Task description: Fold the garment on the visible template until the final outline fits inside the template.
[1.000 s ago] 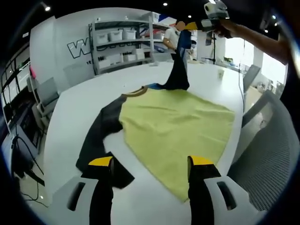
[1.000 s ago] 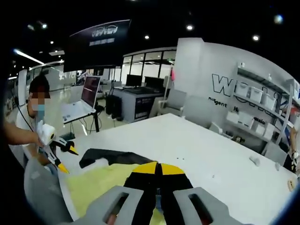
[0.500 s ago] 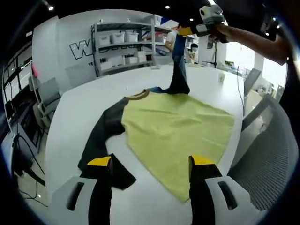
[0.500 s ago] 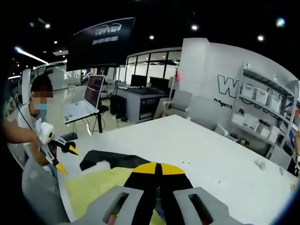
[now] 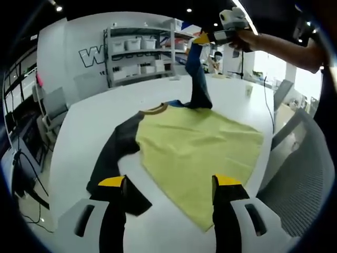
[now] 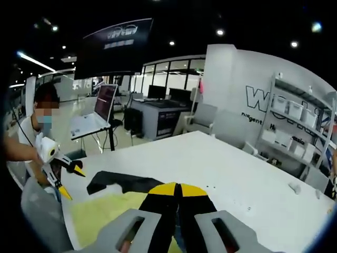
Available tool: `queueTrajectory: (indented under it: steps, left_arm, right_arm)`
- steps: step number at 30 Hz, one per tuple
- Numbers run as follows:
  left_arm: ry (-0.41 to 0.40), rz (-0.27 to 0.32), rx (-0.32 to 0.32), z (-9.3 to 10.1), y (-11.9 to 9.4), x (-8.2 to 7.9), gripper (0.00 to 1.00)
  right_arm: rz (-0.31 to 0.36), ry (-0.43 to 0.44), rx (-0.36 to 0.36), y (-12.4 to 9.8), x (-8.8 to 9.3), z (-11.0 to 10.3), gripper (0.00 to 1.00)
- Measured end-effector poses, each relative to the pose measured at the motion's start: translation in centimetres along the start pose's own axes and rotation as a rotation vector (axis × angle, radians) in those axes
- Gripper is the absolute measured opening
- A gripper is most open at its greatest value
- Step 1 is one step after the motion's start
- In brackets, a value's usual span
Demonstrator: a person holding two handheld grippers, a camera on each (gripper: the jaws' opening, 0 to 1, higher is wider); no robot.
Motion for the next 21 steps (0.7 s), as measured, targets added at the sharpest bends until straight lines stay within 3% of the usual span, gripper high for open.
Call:
queueTrajectory:
  steps: [21]
  left_arm:
    - [-0.008, -0.013, 0.001, 0.1, 0.0, 0.5, 0.65]
  right_arm:
    - [0.009, -0.018, -0.043, 3.3, -1.2, -0.8, 0.00]
Point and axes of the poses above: the point that each gripper's makers call its tool centre point, and the gripper's own axes: y roughly forward along the fingers, z roughly to its right, x roughly out of its underside, the point moved 6 cm from there along -y, roughly backward along the fingers
